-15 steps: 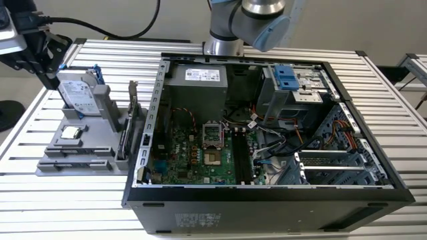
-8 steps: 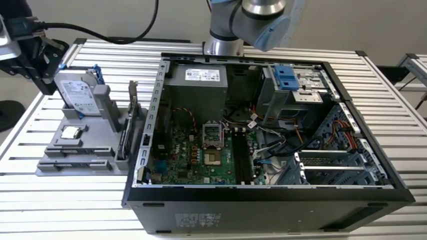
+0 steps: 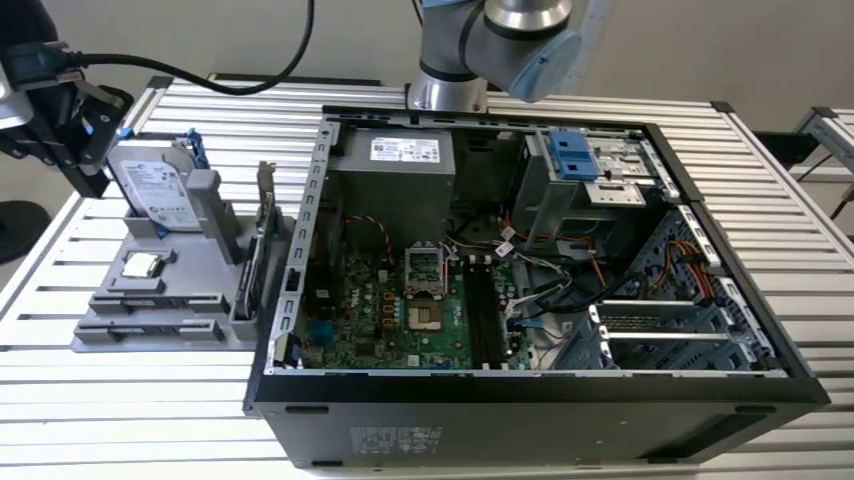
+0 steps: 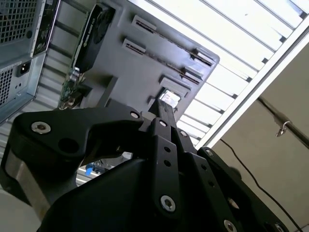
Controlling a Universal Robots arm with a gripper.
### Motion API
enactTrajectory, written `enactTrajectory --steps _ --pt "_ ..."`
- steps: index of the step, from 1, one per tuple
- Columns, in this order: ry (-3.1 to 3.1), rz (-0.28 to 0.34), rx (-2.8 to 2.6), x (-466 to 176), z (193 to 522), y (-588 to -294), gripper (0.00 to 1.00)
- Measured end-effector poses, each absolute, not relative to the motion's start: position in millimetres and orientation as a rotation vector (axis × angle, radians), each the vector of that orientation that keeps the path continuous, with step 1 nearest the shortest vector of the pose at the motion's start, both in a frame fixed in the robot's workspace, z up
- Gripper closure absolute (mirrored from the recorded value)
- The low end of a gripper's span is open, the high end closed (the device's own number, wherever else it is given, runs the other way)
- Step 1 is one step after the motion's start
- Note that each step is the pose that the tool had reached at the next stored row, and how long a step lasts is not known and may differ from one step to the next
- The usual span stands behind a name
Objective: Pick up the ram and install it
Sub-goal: 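Pick up the ram and move it above insertion slot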
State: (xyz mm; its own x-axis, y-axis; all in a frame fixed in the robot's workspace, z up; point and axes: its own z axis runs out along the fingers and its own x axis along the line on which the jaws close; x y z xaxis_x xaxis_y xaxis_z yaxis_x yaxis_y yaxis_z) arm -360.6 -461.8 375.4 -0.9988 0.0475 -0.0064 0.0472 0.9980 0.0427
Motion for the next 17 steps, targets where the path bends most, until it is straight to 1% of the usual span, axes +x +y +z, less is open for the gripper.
enactTrajectory --steps 17 --pt "3.131 0.066 0.107 -360.5 375.4 -461.9 1.00"
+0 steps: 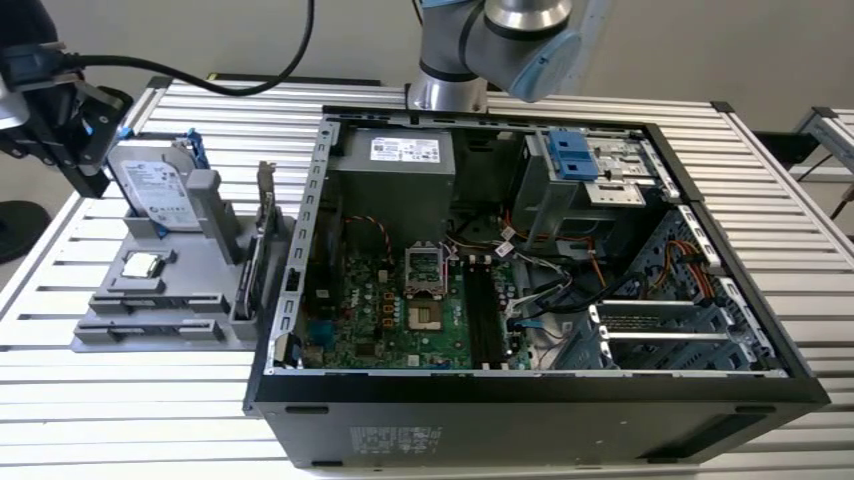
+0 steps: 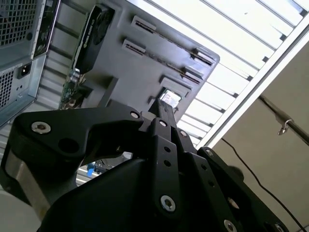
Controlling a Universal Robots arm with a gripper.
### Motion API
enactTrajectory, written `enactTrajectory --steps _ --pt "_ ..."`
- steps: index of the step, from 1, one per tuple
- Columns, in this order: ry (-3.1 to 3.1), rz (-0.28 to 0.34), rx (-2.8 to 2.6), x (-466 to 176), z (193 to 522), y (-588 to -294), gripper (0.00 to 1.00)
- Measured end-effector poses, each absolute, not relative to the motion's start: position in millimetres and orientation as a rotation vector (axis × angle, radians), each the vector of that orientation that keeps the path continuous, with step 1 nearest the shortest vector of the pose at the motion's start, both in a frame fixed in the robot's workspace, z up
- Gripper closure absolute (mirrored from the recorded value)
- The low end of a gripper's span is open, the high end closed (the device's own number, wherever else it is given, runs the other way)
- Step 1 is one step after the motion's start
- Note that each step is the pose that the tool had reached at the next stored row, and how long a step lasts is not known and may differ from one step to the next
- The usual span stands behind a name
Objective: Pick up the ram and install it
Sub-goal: 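Pick up the ram and move it above insertion slot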
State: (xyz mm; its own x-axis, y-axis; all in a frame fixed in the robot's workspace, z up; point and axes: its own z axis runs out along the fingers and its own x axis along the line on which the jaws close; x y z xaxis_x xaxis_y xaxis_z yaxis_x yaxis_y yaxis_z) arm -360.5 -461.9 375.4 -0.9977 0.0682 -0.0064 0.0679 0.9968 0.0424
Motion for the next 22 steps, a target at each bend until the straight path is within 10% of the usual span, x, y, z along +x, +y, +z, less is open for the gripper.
enactTrajectory --steps 22 --pt "3.112 0.065 0.334 -360.8 375.4 -461.8 1.00"
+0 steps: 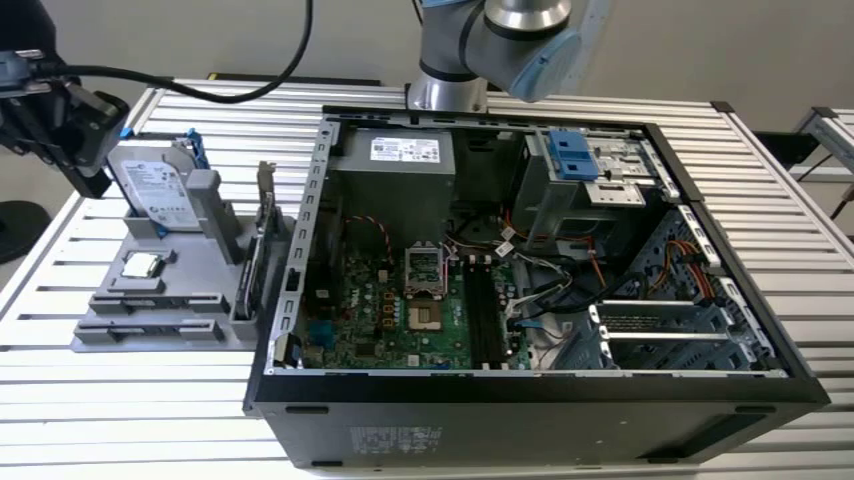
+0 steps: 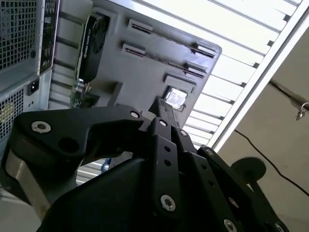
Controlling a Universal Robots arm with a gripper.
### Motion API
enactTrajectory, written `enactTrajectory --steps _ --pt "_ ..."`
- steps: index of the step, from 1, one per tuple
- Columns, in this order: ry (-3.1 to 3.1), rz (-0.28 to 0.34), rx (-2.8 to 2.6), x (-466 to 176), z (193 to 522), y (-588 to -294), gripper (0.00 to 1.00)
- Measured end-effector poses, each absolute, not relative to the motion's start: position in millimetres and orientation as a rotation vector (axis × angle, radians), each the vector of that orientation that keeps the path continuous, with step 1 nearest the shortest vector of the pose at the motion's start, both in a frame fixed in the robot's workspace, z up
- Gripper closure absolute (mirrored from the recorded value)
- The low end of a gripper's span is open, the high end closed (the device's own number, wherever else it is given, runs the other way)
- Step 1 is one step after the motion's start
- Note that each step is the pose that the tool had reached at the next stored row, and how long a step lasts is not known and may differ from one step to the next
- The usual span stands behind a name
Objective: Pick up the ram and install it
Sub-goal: 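Pick up the ram and move it above insertion slot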
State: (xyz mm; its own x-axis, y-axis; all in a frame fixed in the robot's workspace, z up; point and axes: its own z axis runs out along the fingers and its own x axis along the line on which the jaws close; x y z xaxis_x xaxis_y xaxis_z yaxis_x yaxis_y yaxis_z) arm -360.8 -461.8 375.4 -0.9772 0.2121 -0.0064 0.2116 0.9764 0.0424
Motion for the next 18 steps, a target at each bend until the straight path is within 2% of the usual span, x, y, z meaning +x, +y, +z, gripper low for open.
enactTrajectory --steps 18 --pt "3.070 0.063 0.592 -362.4 375.4 -461.8 1.00"
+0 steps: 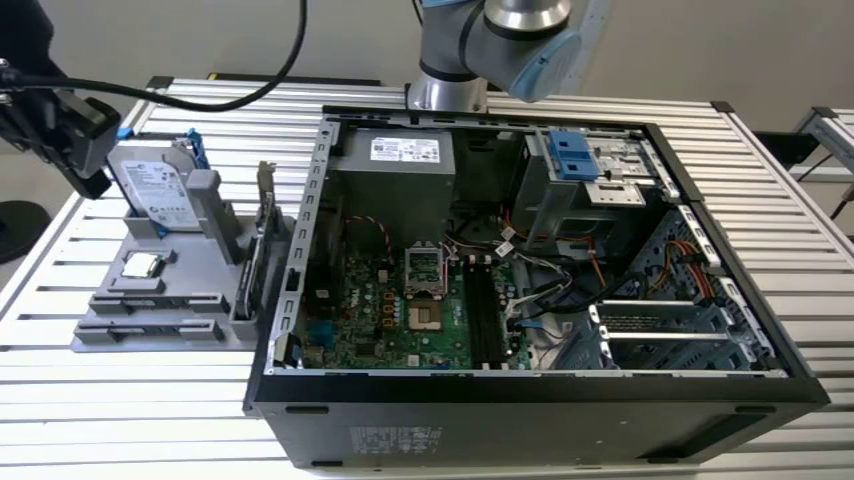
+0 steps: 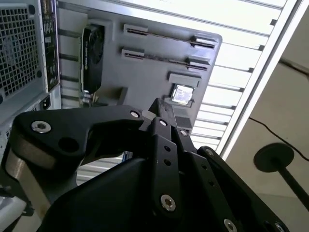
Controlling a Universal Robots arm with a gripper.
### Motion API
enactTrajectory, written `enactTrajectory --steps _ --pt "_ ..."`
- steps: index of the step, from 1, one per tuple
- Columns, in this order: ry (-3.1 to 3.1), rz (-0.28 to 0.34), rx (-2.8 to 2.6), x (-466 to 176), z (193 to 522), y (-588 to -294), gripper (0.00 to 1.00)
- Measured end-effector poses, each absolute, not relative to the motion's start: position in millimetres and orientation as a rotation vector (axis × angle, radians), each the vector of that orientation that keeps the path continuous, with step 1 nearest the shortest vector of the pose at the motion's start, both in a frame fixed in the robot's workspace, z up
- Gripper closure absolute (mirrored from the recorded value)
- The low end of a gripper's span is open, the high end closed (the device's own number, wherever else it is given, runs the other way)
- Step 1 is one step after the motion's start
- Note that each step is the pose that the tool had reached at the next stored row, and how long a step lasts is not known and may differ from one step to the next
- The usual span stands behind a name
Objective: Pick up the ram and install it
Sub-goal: 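Pick up the ram and move it above insertion slot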
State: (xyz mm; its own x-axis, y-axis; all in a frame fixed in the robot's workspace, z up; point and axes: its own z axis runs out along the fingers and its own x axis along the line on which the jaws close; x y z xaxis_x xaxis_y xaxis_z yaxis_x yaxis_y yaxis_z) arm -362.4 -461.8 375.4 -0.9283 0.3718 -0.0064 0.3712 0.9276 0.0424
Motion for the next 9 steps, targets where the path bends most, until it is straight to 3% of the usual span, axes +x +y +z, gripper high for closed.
enactTrajectory --steps 9 --pt "3.042 0.062 0.717 -363.1 375.4 -461.8 1.00"
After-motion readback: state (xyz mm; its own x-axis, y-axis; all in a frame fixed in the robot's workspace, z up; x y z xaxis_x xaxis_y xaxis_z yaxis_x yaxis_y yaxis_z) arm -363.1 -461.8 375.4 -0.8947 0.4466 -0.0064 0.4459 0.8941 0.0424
